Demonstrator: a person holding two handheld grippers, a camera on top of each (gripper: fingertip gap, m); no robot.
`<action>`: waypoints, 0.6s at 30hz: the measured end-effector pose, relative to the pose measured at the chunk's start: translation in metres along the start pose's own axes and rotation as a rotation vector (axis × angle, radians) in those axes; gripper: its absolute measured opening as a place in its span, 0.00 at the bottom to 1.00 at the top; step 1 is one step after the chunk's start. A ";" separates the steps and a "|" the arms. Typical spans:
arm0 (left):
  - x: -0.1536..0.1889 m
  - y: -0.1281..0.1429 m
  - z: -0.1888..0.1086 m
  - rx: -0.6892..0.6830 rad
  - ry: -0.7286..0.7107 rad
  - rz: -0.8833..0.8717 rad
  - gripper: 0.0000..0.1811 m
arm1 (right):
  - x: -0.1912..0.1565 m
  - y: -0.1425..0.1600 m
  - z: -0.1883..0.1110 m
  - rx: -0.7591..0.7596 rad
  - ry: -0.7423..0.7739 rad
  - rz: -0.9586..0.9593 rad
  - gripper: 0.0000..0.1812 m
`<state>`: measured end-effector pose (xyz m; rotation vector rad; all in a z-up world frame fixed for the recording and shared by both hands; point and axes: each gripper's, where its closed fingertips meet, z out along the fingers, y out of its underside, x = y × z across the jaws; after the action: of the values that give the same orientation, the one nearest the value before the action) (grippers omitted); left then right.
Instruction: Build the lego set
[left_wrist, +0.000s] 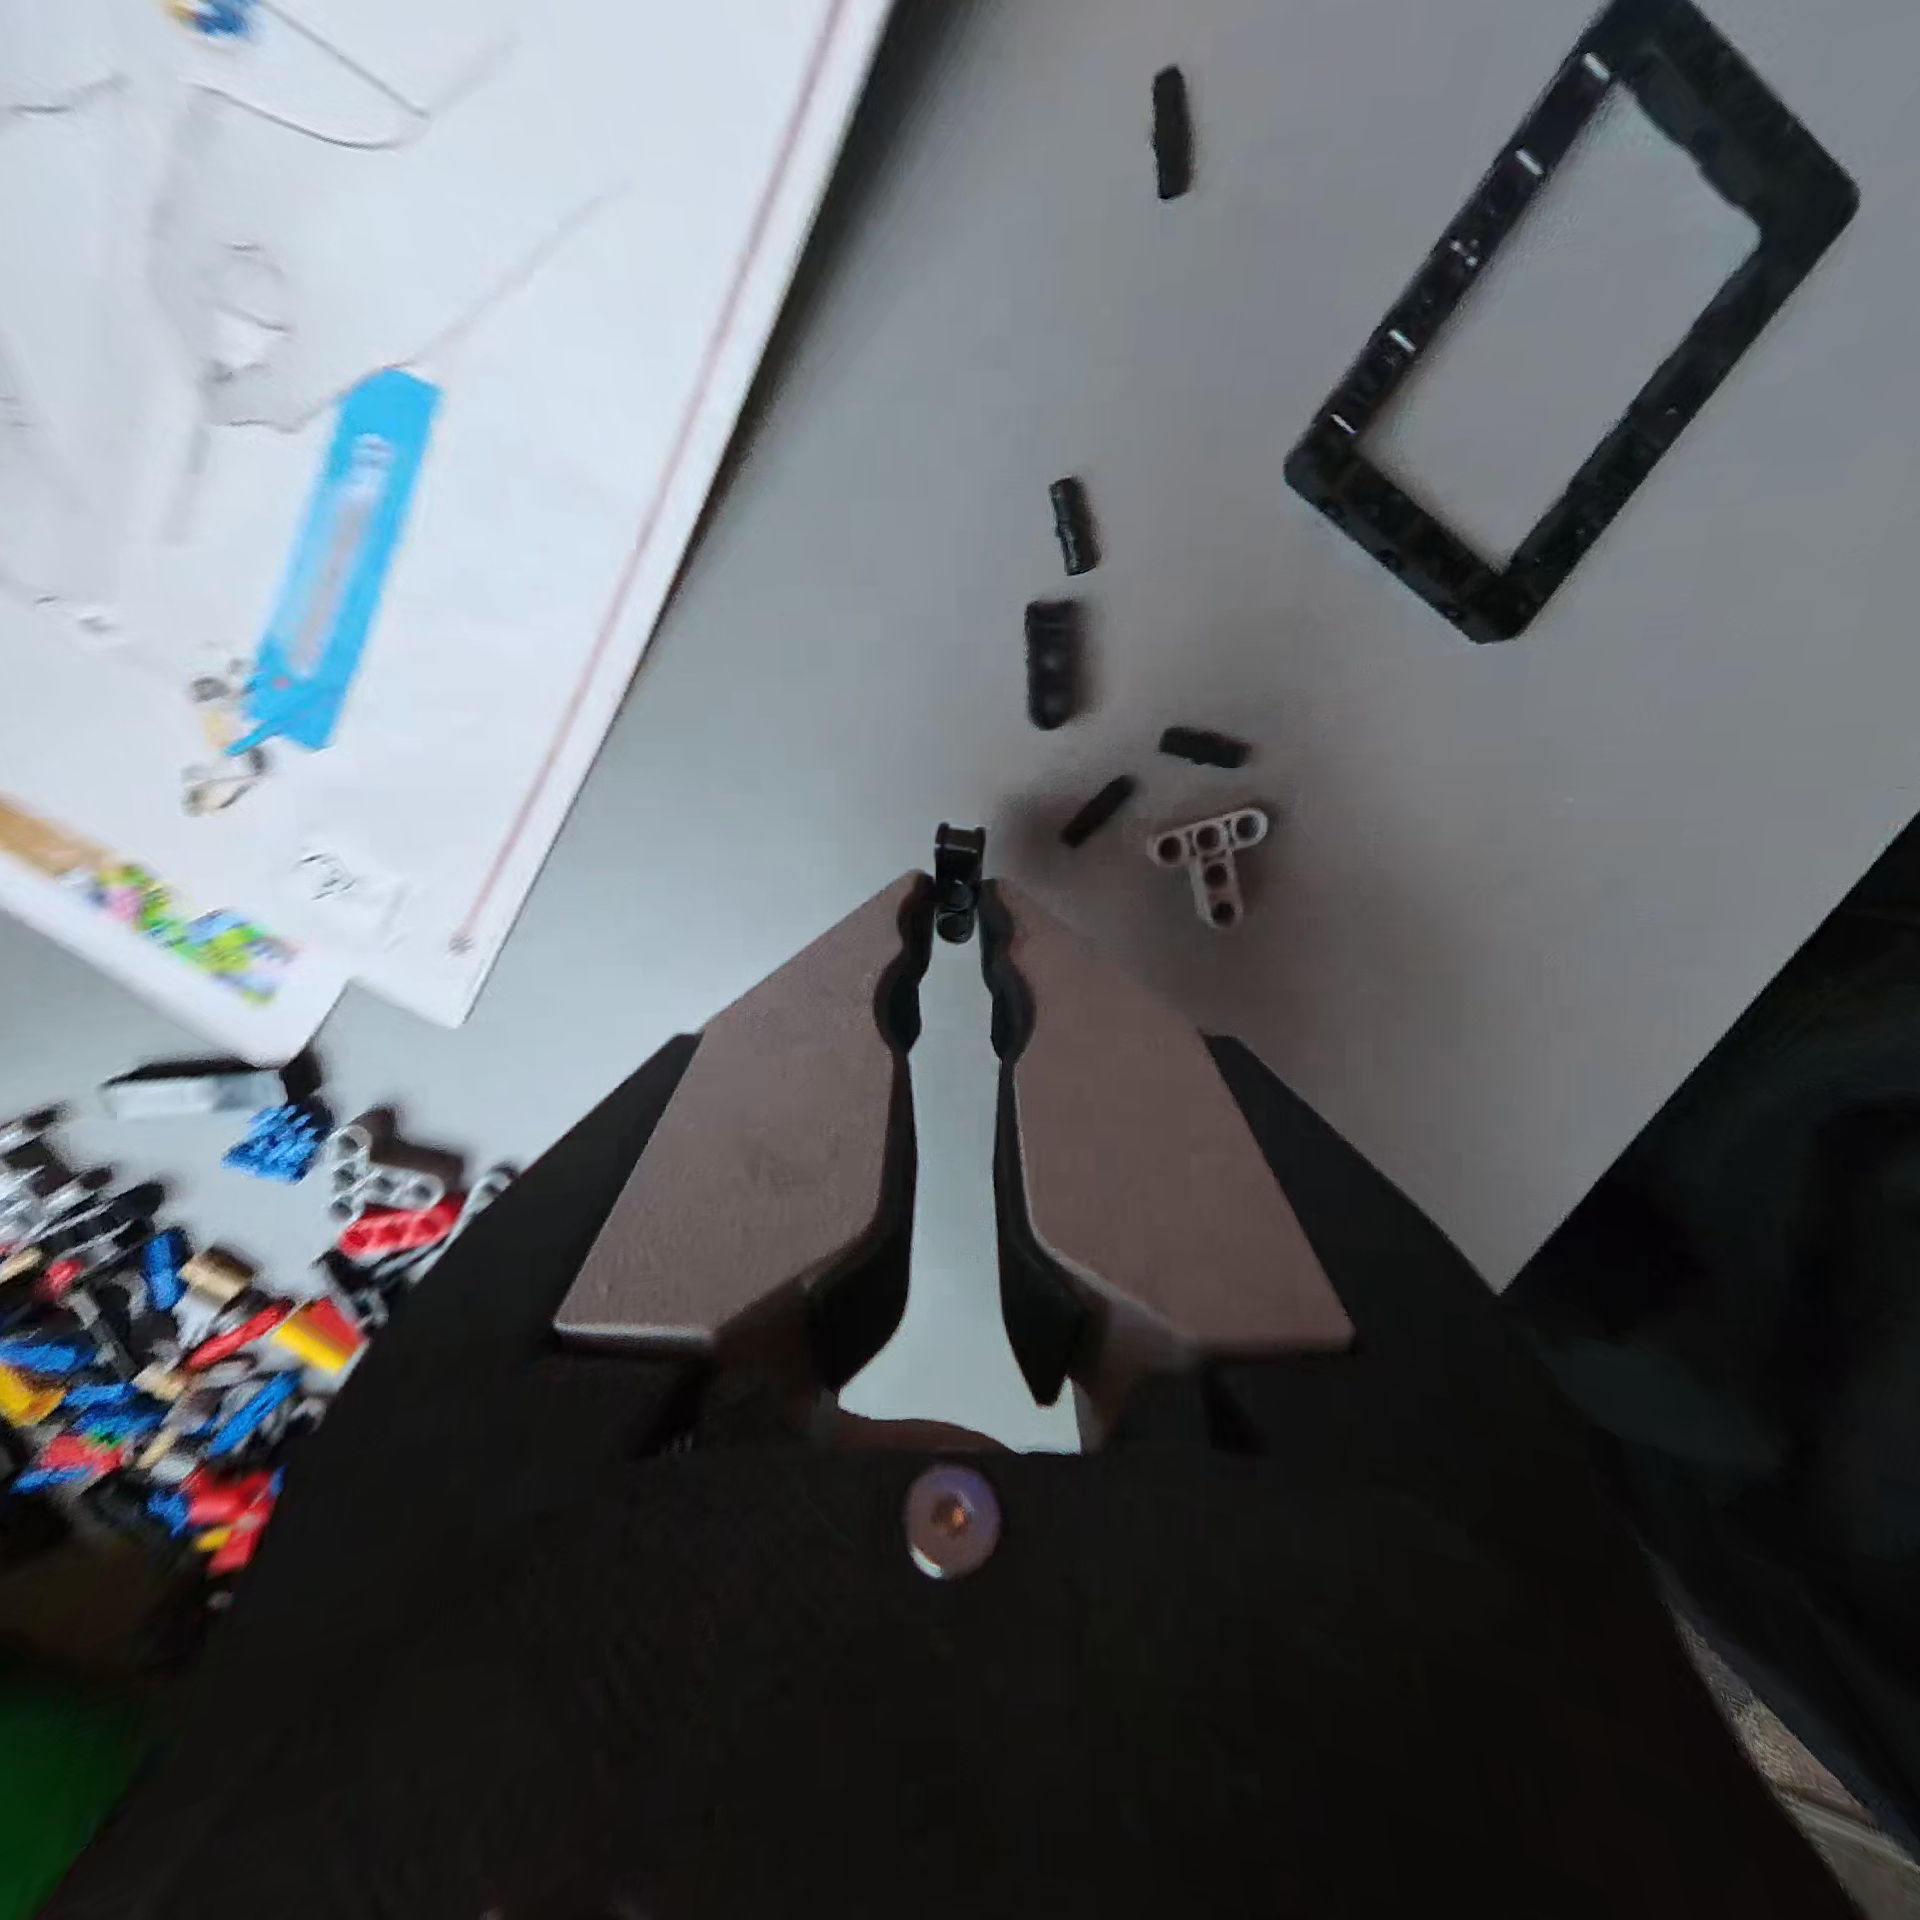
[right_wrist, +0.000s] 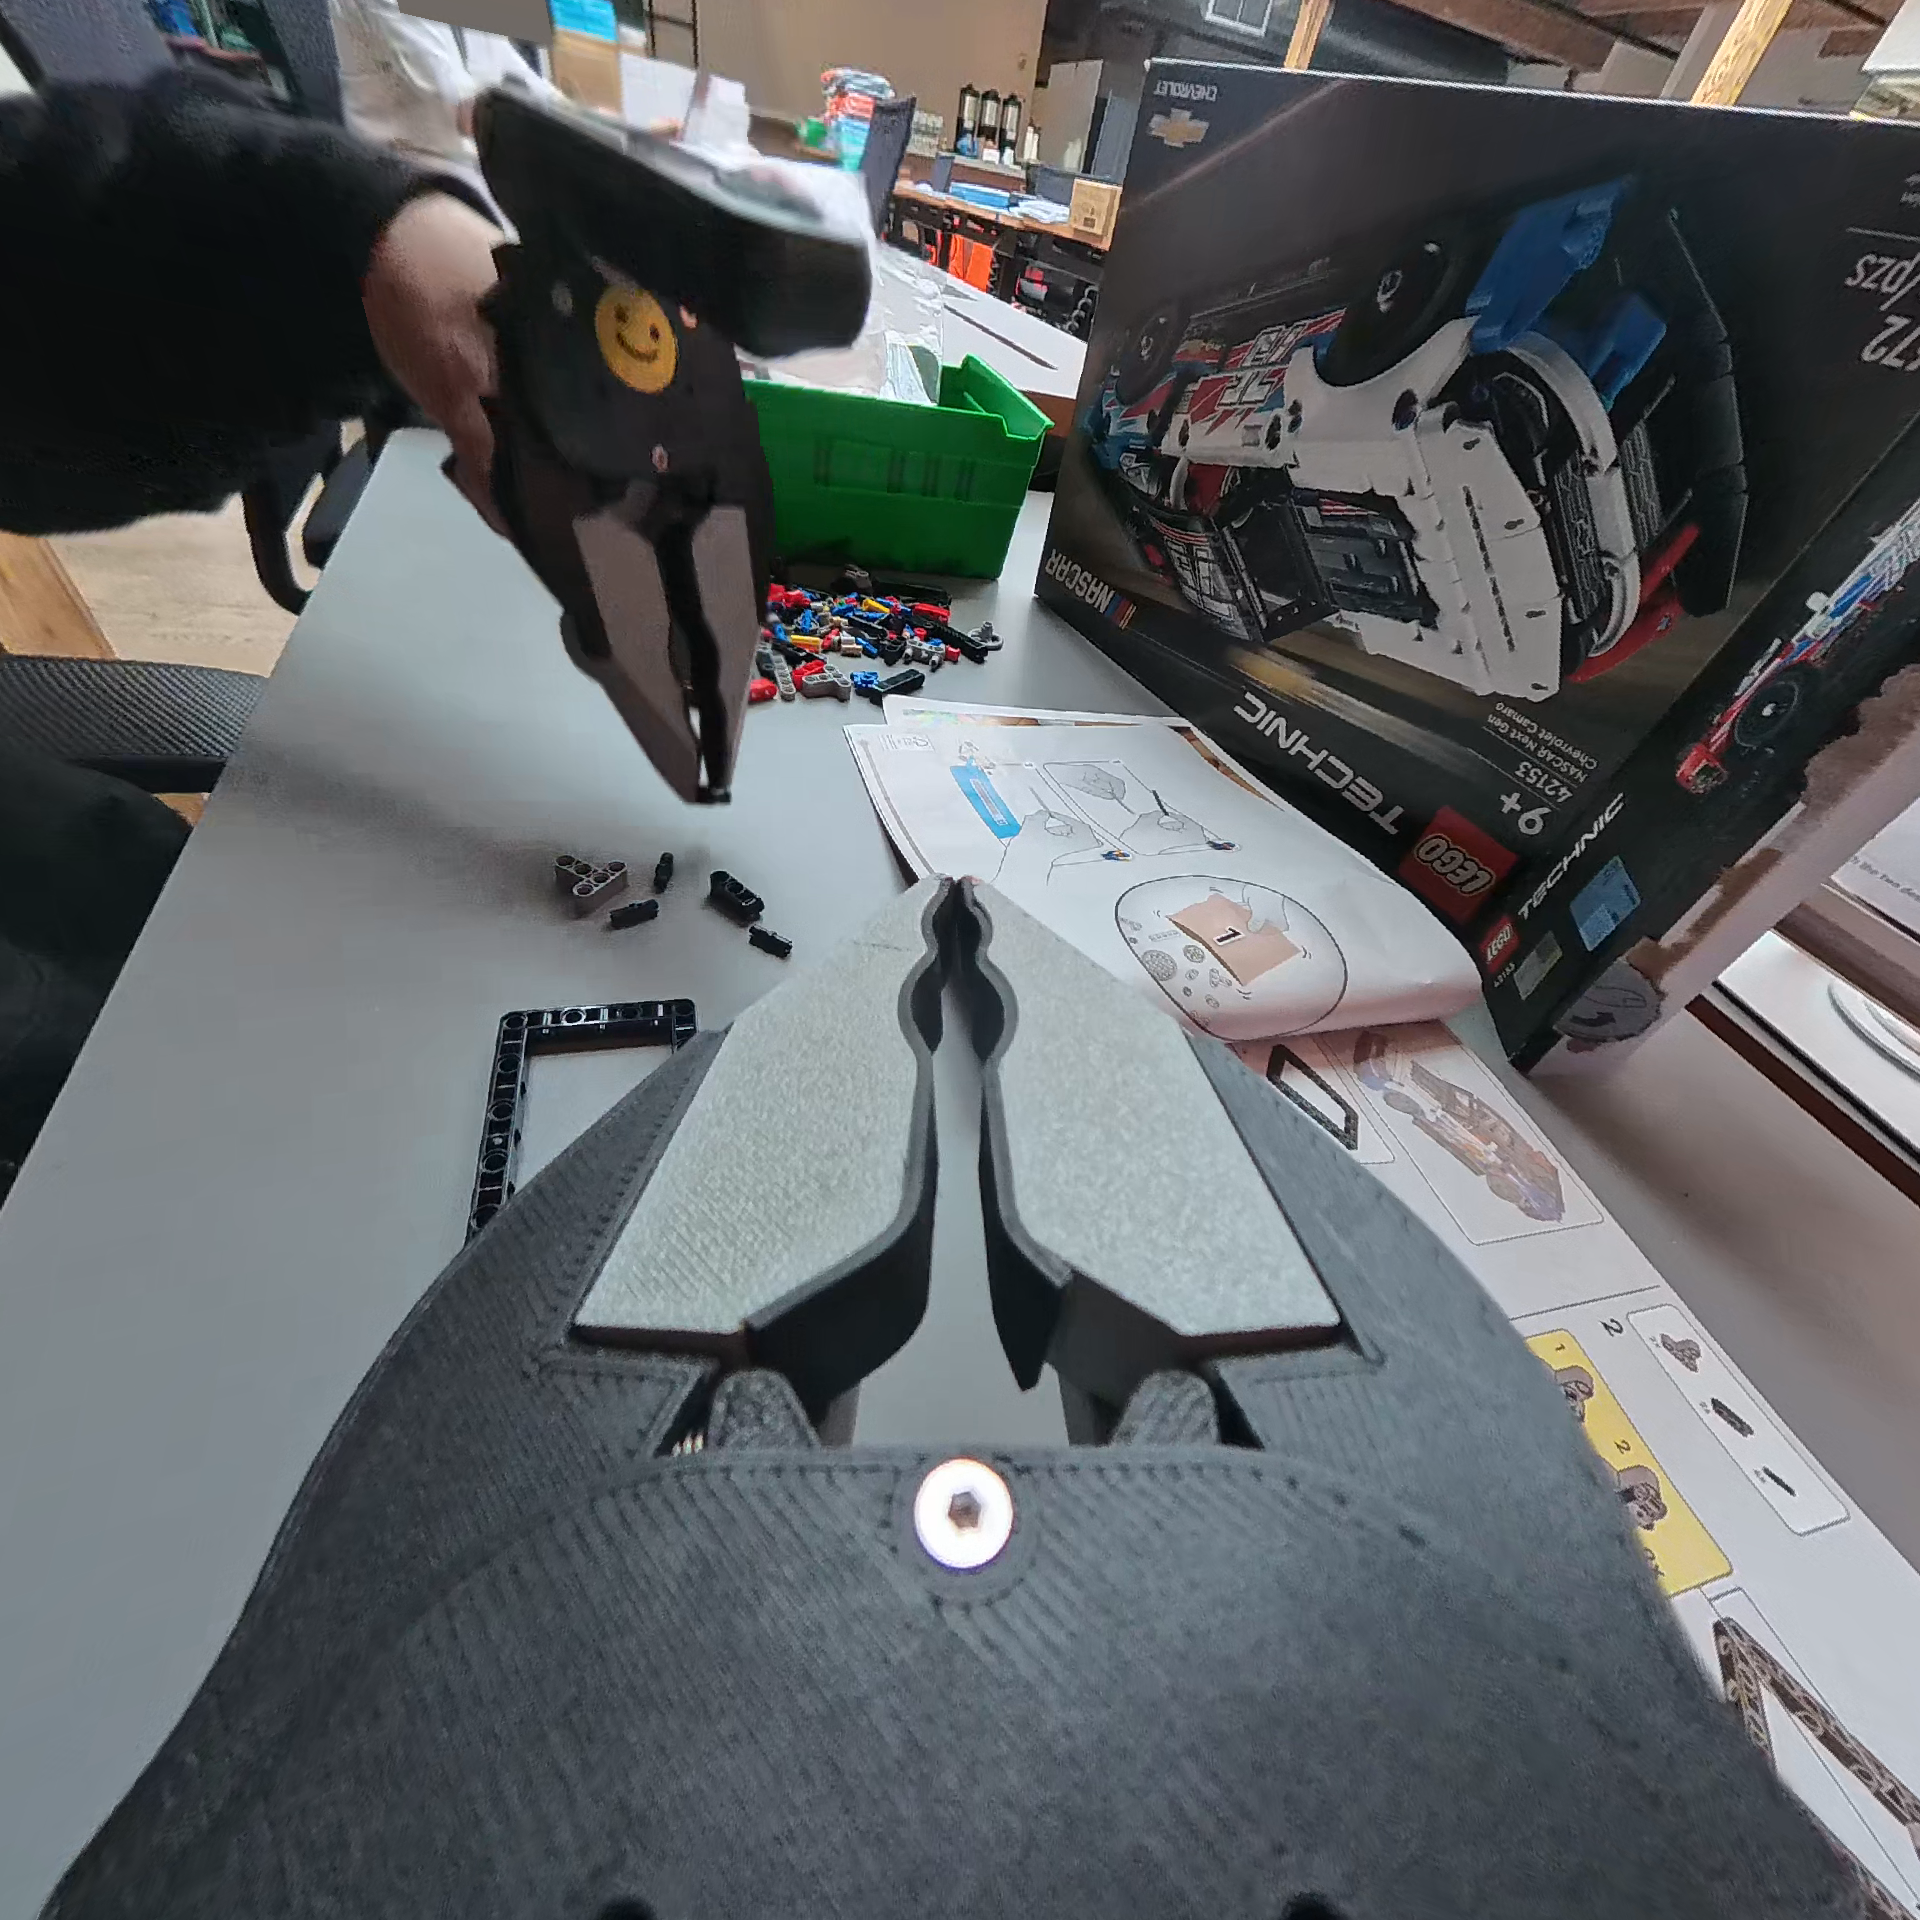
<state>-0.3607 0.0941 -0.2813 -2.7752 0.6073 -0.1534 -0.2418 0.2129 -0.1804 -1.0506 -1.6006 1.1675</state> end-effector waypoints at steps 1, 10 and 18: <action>0.003 -0.001 0.007 -0.001 0.009 -0.001 0.03 | 0.000 0.000 0.000 0.001 0.000 0.000 0.00; 0.012 -0.012 0.005 0.076 0.090 -0.035 0.11 | -0.001 -0.001 0.000 0.000 -0.004 -0.005 0.00; -0.017 -0.026 -0.016 0.292 0.029 -0.153 0.11 | -0.002 0.002 0.002 -0.012 -0.011 0.002 0.00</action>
<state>-0.3686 0.1195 -0.2591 -2.5360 0.3463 -0.2906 -0.2434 0.2113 -0.1834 -1.0556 -1.6175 1.1687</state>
